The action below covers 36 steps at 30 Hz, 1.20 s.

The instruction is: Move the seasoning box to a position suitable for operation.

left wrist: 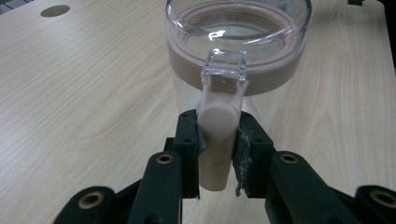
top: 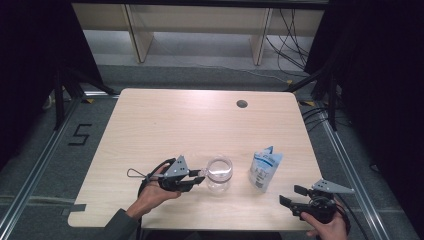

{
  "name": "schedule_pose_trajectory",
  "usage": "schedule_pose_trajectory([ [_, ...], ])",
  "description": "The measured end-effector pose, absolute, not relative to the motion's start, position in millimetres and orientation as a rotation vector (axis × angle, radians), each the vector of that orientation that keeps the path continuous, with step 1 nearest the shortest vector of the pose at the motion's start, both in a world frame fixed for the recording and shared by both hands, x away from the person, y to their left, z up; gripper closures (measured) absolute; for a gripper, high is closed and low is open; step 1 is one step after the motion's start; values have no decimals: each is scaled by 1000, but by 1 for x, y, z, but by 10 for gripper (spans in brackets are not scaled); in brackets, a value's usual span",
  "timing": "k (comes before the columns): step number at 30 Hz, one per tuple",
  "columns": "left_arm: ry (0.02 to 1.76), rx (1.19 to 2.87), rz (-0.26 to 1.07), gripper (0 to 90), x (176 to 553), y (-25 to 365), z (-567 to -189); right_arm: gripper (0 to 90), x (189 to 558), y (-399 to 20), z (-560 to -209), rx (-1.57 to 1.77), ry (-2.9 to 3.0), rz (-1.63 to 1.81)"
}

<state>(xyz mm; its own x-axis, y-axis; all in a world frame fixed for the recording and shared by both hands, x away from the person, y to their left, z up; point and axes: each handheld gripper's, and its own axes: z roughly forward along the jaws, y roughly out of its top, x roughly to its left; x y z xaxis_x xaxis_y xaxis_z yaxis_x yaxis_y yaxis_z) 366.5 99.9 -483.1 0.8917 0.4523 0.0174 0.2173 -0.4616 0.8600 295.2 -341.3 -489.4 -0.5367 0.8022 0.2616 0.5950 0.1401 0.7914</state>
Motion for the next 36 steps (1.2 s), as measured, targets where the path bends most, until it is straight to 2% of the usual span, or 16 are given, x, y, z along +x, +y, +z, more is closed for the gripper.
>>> schedule_pose_trajectory([
  [36,581,2010,313,714,374,104,-487,192,295,-340,-490,1395,2208,1357],
])
